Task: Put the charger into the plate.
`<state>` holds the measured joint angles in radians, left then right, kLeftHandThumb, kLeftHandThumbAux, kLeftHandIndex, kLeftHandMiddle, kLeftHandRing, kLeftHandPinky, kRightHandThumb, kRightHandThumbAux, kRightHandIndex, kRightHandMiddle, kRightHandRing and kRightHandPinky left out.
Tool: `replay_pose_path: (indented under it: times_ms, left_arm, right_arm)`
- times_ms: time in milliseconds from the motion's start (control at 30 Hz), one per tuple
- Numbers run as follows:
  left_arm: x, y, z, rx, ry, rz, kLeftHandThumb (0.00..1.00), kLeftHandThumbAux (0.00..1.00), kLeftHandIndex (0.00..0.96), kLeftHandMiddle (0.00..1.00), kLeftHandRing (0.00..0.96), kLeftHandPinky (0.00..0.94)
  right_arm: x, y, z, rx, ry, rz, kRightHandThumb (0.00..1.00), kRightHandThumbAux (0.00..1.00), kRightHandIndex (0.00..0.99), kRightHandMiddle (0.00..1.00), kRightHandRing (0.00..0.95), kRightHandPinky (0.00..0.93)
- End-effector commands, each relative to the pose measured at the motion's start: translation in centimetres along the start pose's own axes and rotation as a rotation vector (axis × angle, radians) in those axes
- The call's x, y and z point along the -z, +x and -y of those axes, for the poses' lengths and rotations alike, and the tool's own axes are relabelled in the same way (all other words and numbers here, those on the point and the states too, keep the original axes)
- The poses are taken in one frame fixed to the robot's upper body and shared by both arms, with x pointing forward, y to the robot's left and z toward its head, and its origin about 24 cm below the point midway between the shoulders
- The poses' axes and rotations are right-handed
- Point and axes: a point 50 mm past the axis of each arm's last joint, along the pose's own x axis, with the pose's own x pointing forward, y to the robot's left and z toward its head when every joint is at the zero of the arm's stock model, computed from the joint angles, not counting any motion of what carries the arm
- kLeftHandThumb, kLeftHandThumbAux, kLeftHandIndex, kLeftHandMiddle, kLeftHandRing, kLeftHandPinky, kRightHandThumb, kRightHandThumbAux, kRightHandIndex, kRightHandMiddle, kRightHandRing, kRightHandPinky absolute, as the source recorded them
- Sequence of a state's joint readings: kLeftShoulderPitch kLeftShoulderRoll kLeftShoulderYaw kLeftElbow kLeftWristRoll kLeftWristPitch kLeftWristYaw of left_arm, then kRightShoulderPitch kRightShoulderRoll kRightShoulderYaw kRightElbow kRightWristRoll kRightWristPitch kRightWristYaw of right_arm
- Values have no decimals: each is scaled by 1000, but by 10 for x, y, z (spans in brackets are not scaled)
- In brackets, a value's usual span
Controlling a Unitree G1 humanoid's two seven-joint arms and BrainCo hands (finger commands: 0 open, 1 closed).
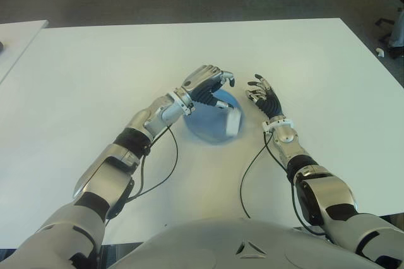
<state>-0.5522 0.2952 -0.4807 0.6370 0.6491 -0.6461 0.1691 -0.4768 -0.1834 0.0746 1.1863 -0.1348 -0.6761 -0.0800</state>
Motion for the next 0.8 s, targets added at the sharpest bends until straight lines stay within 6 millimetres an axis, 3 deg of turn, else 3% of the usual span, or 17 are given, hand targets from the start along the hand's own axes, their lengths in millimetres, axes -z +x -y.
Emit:
replay_pose_path:
  times_ms: [33,800]
  left_arm:
    - [7,-5,13,41,2,-42,750,695,443,858,854,852]
    - [15,-6,18,21,-29,-61,750,696,442,872,867,865]
  right_arm:
    - [33,-24,-19,-73,-3,-175,92,590,0,263,383,391]
    - [34,-26,-17,-92,-24,-174,74,558,0,245,378,407]
